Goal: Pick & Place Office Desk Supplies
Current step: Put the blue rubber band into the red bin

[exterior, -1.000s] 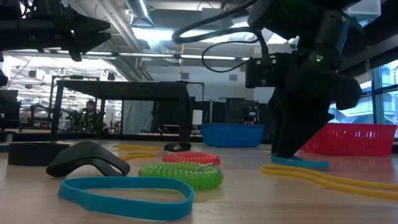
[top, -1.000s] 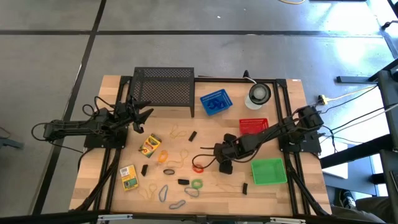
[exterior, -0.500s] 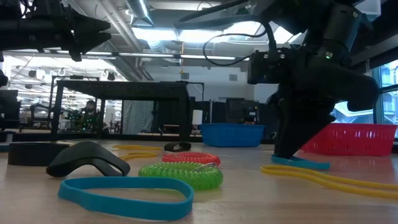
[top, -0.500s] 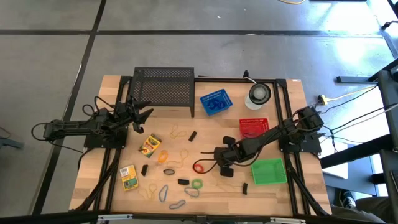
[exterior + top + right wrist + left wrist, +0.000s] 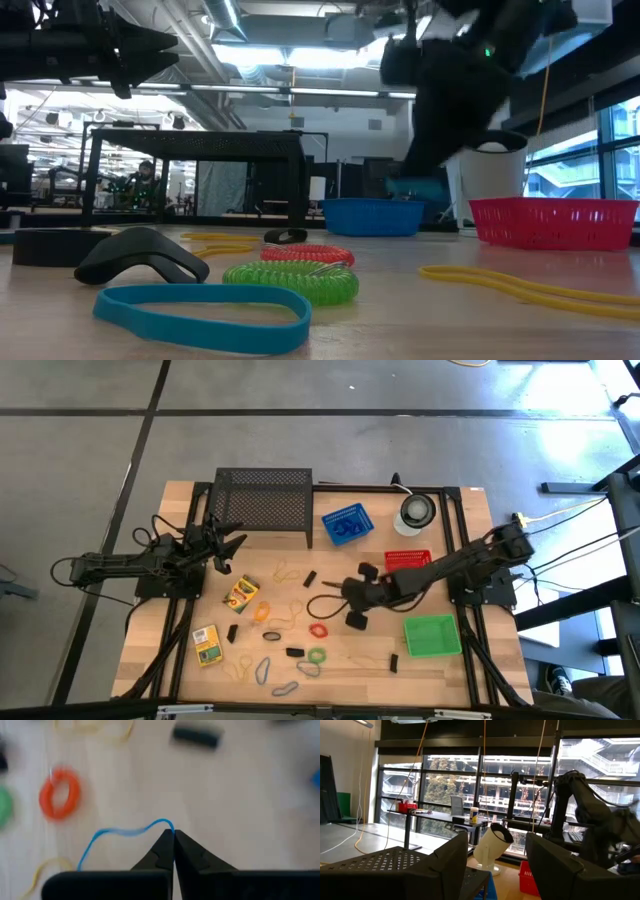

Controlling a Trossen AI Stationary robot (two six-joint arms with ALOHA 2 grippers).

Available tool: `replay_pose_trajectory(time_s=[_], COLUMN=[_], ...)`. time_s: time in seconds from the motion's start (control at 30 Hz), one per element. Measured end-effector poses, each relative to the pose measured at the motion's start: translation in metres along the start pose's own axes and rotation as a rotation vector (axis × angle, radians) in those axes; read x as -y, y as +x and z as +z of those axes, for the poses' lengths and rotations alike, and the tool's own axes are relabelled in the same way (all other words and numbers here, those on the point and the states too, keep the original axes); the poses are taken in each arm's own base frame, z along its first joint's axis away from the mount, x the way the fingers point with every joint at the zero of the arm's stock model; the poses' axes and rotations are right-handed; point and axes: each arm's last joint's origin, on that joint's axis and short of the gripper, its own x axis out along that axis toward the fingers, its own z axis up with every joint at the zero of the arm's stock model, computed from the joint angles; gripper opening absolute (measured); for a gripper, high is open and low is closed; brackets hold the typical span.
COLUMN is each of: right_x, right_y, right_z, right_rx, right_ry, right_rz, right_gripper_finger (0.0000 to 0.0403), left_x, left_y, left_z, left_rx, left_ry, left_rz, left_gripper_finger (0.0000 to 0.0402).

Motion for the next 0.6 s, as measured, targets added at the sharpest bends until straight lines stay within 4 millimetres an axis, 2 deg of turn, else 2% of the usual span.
replay_pose_trajectory(time_s=[0.17,0.3,0.47,0.6], right_x=[0.015,0.019,0.020,0.018], right_y=[-0.034,-0.065,-0.094,-0.107], right_z=[0.032,0.055,0.077,0.085], right_rx=[0.304,0.545,0.791,0.904], right_ry=[0.124,0.197,0.167,0.101], right_rz=[-0.109,-0.097,-0.034,0.031], right_gripper_finger=[0.0010,0.0011,0.0012,0.0012], left_x=[0.000,0.000,0.000,0.000], left_y=[0.000,0.000,0.000,0.000], left_z=[0.000,0.000,0.000,0.000], left_rx=[0.000,0.000,0.000,0.001], left_ry=[0.000,0.000,0.000,0.000], left_rz=[0.000,0.000,0.000,0.000], left_gripper_finger=[0.0194,0.0194,0.0194,0.0194])
